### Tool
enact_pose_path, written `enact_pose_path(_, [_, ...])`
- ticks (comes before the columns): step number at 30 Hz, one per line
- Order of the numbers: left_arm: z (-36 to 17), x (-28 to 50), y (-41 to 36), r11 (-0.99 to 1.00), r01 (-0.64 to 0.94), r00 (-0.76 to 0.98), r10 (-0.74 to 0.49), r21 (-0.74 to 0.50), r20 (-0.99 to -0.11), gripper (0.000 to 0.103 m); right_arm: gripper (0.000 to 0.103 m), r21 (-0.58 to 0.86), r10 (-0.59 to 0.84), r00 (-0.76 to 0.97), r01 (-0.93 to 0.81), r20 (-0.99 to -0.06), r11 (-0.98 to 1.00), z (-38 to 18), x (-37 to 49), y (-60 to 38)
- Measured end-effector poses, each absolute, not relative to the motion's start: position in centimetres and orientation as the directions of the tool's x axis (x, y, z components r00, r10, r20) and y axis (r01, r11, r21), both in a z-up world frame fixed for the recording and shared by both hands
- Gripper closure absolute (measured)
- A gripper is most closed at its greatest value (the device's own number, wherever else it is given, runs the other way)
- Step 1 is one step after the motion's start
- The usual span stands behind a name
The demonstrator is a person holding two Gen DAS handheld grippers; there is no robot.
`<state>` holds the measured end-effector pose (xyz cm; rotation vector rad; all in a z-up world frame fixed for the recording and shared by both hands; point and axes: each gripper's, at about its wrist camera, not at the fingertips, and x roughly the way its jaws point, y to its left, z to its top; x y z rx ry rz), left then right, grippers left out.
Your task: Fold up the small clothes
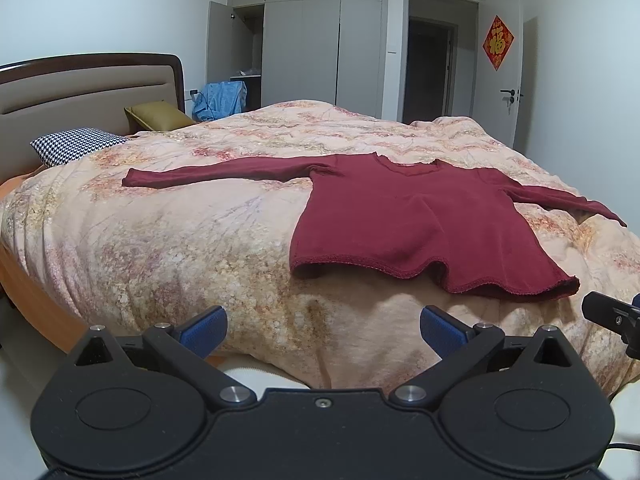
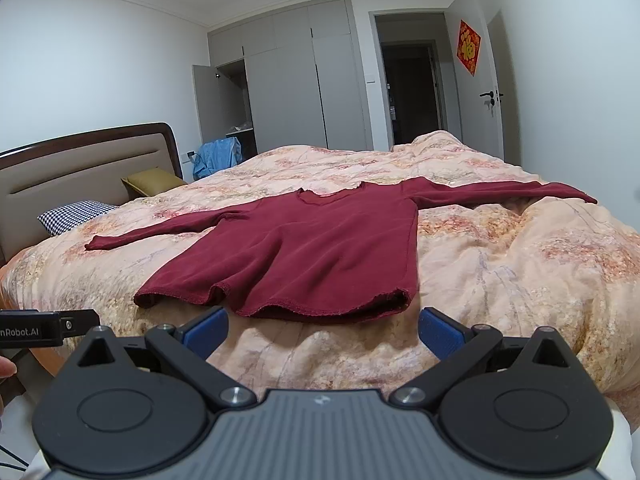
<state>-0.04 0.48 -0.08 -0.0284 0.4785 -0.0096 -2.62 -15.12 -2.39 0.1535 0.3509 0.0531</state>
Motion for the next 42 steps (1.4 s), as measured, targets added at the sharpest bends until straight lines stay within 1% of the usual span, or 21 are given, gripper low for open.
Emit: enact_pose_path(42, [0.04, -0.13, 0.04, 1.0, 0.002, 0.888, -0.01, -0.019, -0.459, 0.001, 0.0, 0.159, 0.086, 0.933, -0.031, -0.349, 0.987, -2.59, -2.43, -15.03])
